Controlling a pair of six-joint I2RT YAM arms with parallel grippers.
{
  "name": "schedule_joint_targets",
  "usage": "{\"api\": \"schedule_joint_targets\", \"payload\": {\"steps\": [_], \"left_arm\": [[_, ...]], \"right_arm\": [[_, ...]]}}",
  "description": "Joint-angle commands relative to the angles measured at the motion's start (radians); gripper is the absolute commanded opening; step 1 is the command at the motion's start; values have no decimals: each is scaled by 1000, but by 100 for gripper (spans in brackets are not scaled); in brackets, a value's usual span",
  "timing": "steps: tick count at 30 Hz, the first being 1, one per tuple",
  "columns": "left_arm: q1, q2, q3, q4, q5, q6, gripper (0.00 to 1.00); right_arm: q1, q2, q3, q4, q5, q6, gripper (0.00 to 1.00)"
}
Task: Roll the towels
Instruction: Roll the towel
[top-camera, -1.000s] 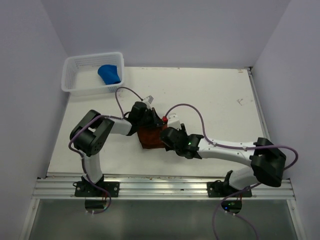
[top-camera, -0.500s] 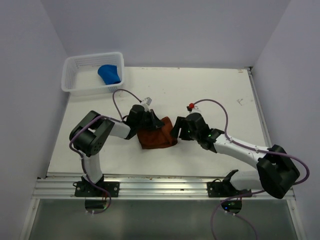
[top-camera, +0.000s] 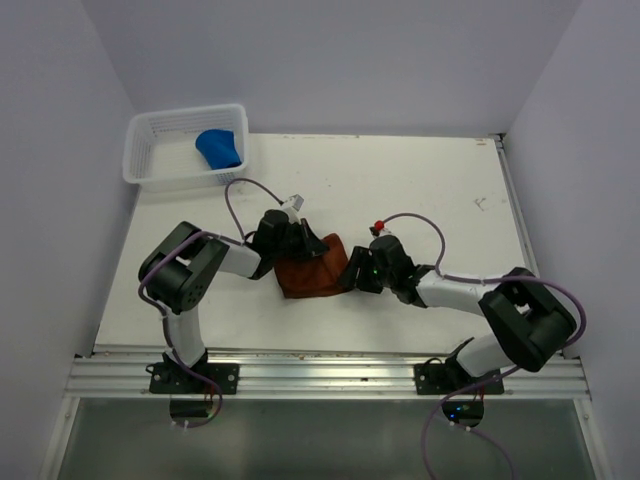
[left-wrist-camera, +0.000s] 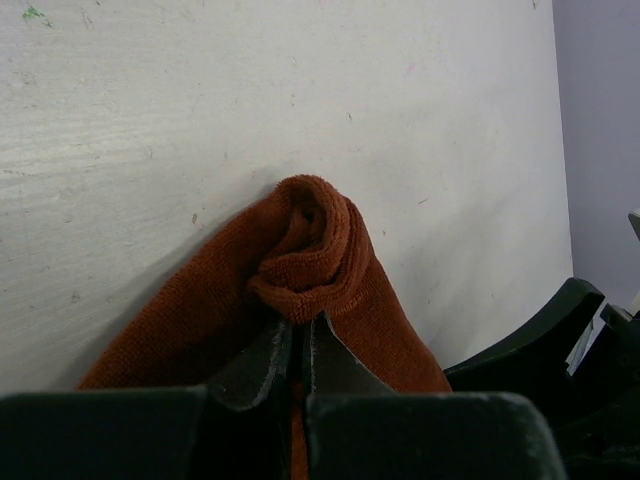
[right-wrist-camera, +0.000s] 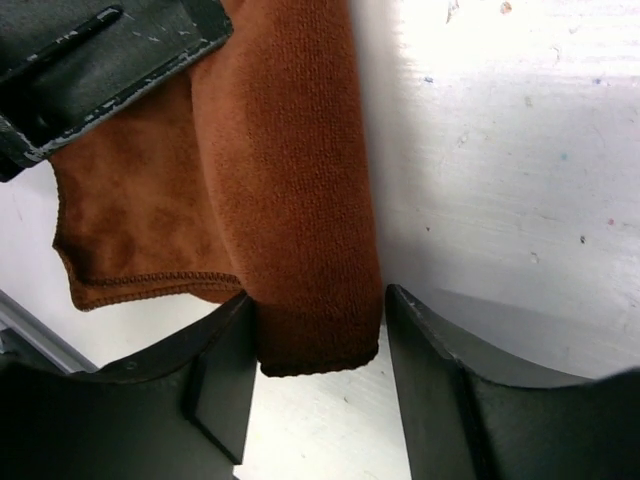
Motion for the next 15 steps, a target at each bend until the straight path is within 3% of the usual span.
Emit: {"api": "schedule_joint_targets", "payload": {"steps": [1,6,9,10,12,15], "left_arm": [[2,-28,-6,5,5,24,0],[2,-22,14,-1,12,25,0],[2,-19,31,-16,13,30,0],[2,-19,36,-21,12,31,2],[2,-20,49,-33,16,34,19],[3,-40,78,-82,42,33,25]], "right_arm": [[0,30,-25,83,-11,9,54],[0,52,-37,113,2,-6,42],[1,49,-30,101,20,-26,27],[0,44,-17,86,25,-43,22],[1,24,-5,58,49,-57,10],[0,-4,38,-35,104,-101,3]]}}
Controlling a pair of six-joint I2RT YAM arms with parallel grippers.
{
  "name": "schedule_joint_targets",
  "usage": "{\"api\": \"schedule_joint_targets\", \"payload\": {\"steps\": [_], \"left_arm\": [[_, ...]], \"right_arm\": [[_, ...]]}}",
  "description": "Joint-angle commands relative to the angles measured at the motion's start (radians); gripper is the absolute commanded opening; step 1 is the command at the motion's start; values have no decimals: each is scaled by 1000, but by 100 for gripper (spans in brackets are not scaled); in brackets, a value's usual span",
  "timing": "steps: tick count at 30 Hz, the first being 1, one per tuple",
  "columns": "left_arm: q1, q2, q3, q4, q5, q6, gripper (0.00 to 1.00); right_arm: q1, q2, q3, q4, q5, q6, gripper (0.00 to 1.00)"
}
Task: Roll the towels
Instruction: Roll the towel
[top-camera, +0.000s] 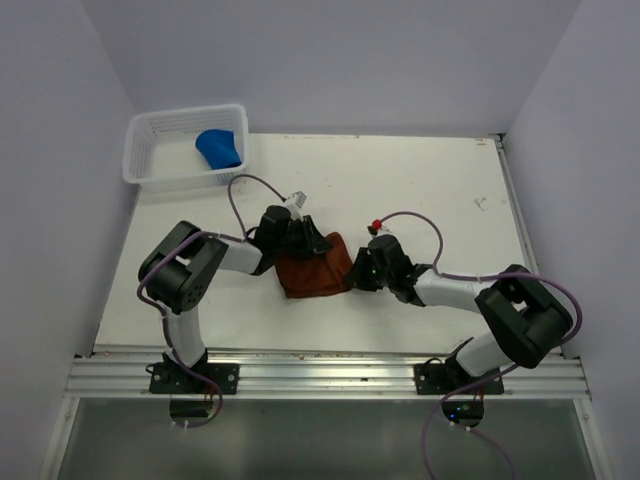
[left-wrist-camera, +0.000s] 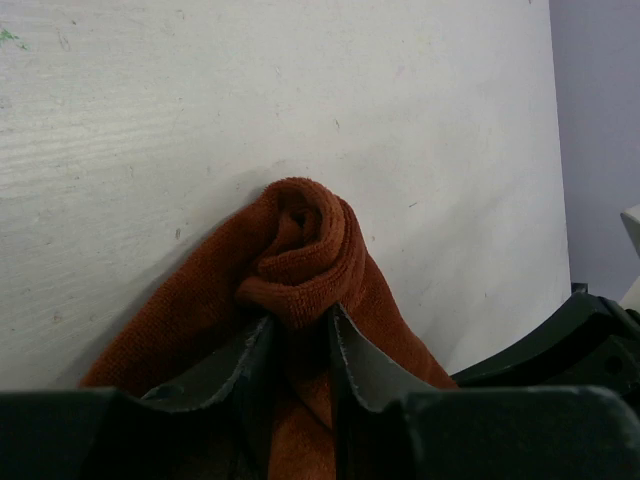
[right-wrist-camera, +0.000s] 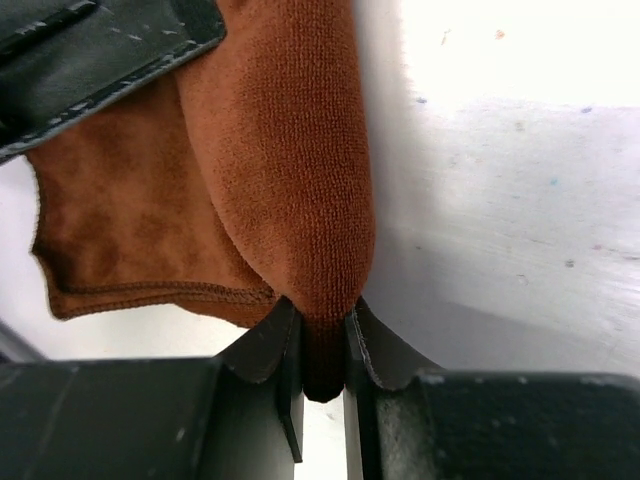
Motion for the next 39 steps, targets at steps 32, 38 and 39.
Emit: {"api": "schedule_joint_targets", "payload": {"steps": [32,38,39], "left_arm": [[7,-115,232,-427,-32,-67,75],[3,-118,263,-438,-37,-72,75],[2,-119,265,-440,-38,-72,75]], "right_arm": [[238,84,362,-533,725,-365,0],[266,128,410,-577,810,-342,0],[270,130,413,-579,823,-342,0]]}}
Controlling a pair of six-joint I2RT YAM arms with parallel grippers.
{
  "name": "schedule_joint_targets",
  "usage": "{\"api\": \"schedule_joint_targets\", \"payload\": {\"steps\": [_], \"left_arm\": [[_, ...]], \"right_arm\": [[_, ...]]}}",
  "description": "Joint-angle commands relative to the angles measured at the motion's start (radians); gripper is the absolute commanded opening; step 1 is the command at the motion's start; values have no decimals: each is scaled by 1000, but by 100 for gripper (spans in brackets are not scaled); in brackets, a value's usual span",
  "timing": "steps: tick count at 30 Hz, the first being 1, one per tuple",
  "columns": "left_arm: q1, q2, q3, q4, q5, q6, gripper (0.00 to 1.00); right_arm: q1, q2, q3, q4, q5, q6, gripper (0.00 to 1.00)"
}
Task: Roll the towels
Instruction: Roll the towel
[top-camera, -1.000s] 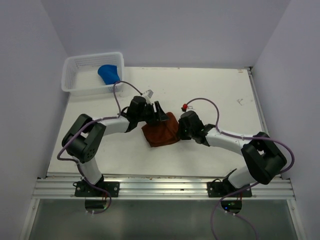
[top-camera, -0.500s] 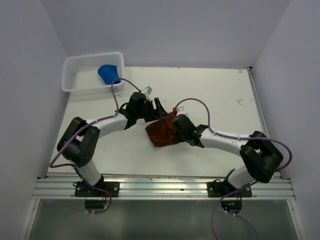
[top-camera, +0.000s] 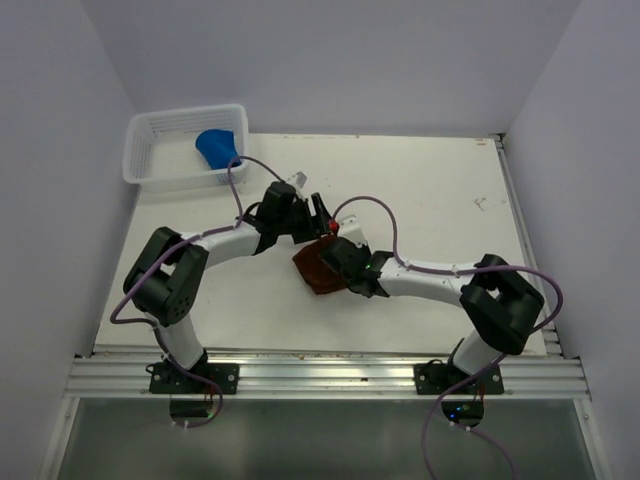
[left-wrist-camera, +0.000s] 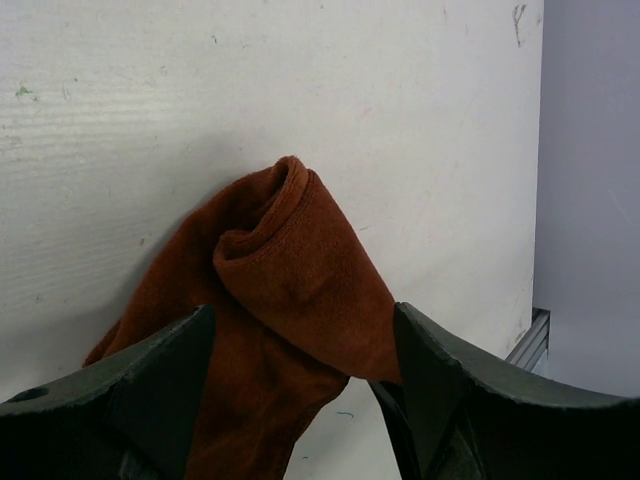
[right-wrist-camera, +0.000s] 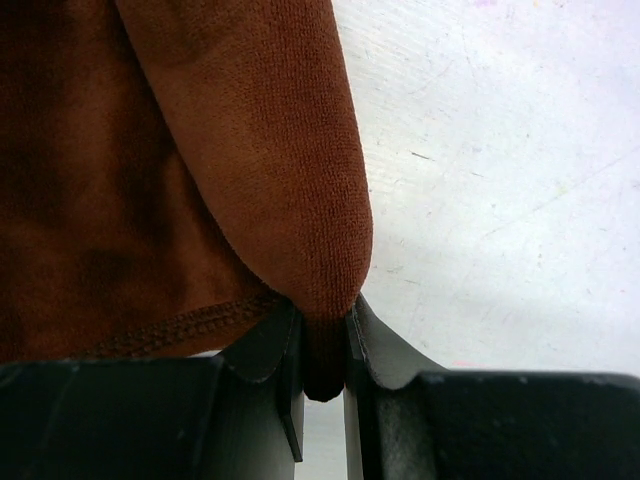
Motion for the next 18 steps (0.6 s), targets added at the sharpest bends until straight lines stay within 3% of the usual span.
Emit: {"api": "schedule_joint_targets", "payload": {"steps": [1,18], "left_arm": [[-5,-6,49,6,9,-17,75],[-71,164,167,-81,-93,62,71]], "right_arm": [[22,15,56,-36,123,28,0],[65,7,31,-10,151,39,0]]}}
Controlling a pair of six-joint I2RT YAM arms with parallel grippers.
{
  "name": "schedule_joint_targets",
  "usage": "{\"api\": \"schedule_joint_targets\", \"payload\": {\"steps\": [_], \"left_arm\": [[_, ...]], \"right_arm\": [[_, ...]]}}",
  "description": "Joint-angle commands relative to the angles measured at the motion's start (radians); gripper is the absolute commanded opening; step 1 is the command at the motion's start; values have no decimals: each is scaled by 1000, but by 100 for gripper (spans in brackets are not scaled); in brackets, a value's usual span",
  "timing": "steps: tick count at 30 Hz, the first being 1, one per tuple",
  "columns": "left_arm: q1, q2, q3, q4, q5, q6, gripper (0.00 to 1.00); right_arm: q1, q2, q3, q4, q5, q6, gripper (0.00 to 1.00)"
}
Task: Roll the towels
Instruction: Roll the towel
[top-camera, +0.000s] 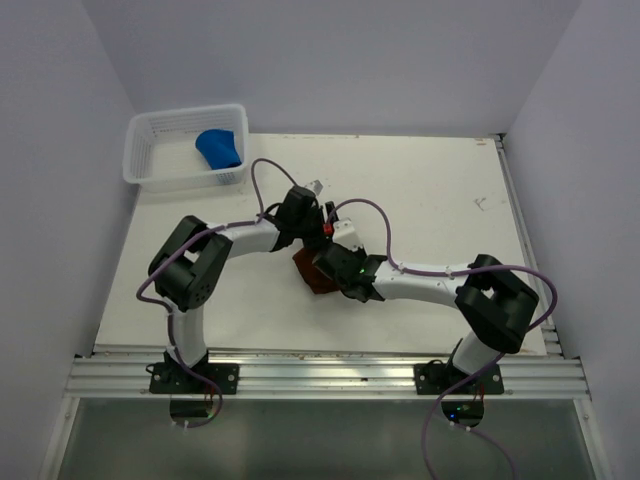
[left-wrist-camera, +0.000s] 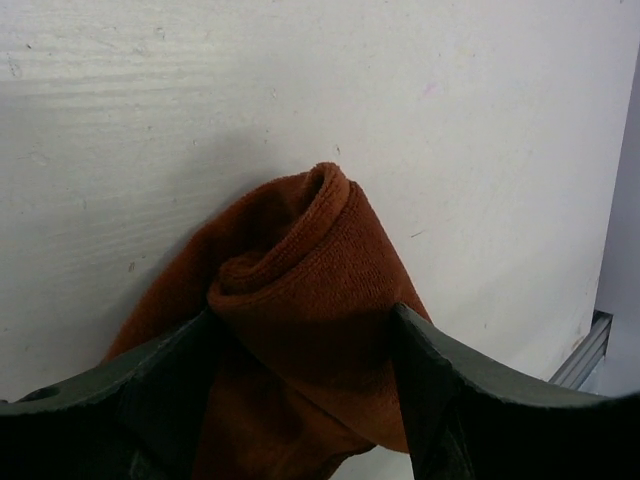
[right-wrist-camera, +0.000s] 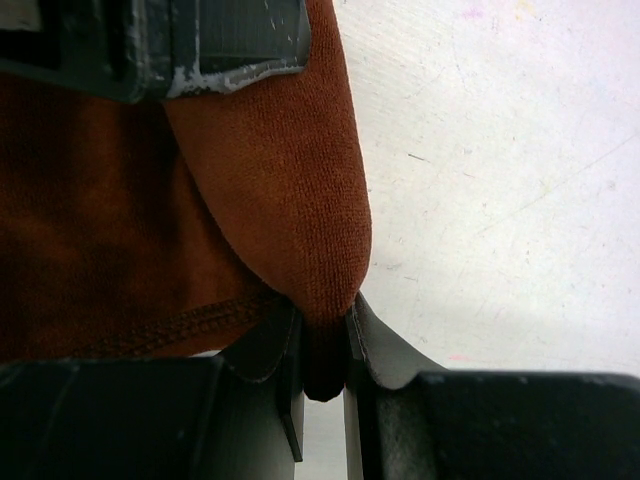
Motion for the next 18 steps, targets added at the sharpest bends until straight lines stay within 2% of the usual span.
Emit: {"api": "schedule_joint_targets", "payload": {"steps": [1,4,8,18], "left_arm": [[-11,24,81,-32,-37,57,70],[-24,40,121,-73,-84,94,66],[-26,52,144,-113,-98,109,53],[-26,93,207,-146,-89,125,44]], "right_arm": [[10,-26,7,8,56,19,0],[18,-30,1,14,56,12,0],[35,-30,-11,37,55,-17,0],[74,-10,-11,43,105,-53,0]]}}
